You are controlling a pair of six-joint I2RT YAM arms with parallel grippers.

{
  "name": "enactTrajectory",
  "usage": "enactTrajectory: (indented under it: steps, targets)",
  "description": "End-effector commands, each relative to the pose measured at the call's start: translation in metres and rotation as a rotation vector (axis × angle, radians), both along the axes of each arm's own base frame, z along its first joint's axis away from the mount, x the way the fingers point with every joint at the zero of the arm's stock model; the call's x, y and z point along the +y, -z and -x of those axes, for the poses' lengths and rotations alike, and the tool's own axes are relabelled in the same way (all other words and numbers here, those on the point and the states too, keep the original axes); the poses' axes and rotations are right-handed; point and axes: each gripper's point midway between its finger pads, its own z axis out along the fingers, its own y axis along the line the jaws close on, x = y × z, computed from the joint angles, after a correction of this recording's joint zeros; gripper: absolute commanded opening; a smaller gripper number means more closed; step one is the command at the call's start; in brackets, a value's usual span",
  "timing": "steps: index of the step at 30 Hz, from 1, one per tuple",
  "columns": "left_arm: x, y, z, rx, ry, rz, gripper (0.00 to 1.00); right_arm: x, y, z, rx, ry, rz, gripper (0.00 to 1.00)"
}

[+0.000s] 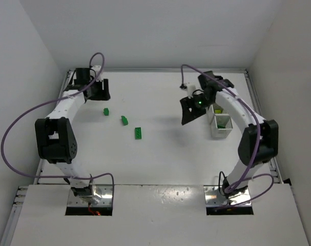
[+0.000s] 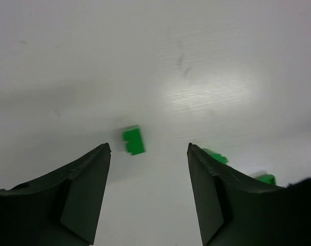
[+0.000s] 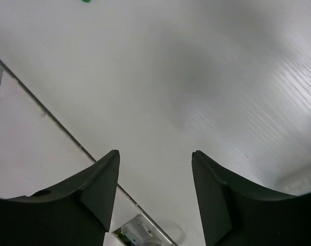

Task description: Sort the legos into containers by color

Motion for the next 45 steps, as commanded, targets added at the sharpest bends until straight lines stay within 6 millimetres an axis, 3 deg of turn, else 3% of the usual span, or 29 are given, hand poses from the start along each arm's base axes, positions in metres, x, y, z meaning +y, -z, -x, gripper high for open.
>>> enactTrajectory:
  steps: [1,4,5,7,8,13,15,22,23,25,26,27,29,31,32,35,37,41,45]
  targets:
    - [0.047,0.006,0.007,0.054,-0.143,-0.085,0.67,0.037,0.005,-0.006,0.005,-0.087,-0.002,0.59]
    - [0.054,0.032,0.013,0.136,-0.169,-0.089,0.66,0.071,0.016,-0.024,0.023,-0.070,0.022,0.68]
    - [0.056,0.036,0.013,0.147,-0.176,-0.098,0.64,0.081,0.032,-0.026,0.046,-0.071,0.058,0.70]
    - [0.055,0.047,0.017,0.185,-0.189,-0.086,0.62,0.095,0.038,-0.040,0.032,-0.021,0.083,0.71]
    - [0.055,0.047,0.017,0.185,-0.189,-0.086,0.60,0.107,0.053,-0.038,0.056,-0.036,0.099,0.73]
    - [0.038,0.078,0.013,0.250,-0.167,-0.040,0.36,0.152,0.077,-0.043,0.074,-0.002,0.133,0.75]
    - [0.030,0.085,0.015,0.272,-0.139,-0.006,0.35,0.171,0.078,-0.043,0.072,0.006,0.129,0.77]
    - [-0.002,0.109,0.018,0.336,-0.063,0.106,0.34,0.192,0.115,-0.034,0.087,0.095,0.227,0.77]
    - [-0.018,0.108,0.021,0.342,-0.018,0.163,0.34,0.195,0.124,-0.029,0.091,0.094,0.254,0.77]
    - [-0.029,0.105,0.017,0.325,0.025,0.217,0.33,0.198,0.131,-0.031,0.086,0.121,0.274,0.77]
    - [-0.047,0.097,0.022,0.321,0.084,0.292,0.33,0.208,0.128,-0.033,0.069,0.122,0.264,0.77]
    - [-0.052,0.094,0.023,0.322,0.104,0.318,0.33,0.215,0.135,-0.032,0.078,0.123,0.267,0.78]
    - [-0.054,0.079,0.021,0.278,0.121,0.327,0.37,0.224,0.131,-0.042,0.069,0.163,0.245,0.78]
    - [-0.049,0.064,0.017,0.237,0.112,0.360,0.42,0.229,0.135,-0.044,0.066,0.193,0.250,0.78]
    - [-0.036,0.047,0.012,0.183,0.077,0.383,0.50,0.231,0.132,-0.047,0.056,0.207,0.244,0.78]
    - [-0.016,0.023,0.005,0.105,0.034,0.376,0.62,0.233,0.129,-0.049,0.059,0.226,0.233,0.78]
    - [-0.006,0.004,0.004,0.054,0.028,0.365,0.64,0.239,0.131,-0.042,0.103,0.213,0.209,0.78]
    - [0.035,-0.003,0.005,0.013,-0.134,0.274,0.65,0.248,0.132,-0.031,0.090,0.187,0.218,0.78]
    - [0.061,0.001,0.007,0.010,-0.223,0.207,0.65,0.245,0.146,-0.031,0.005,0.187,0.311,0.65]
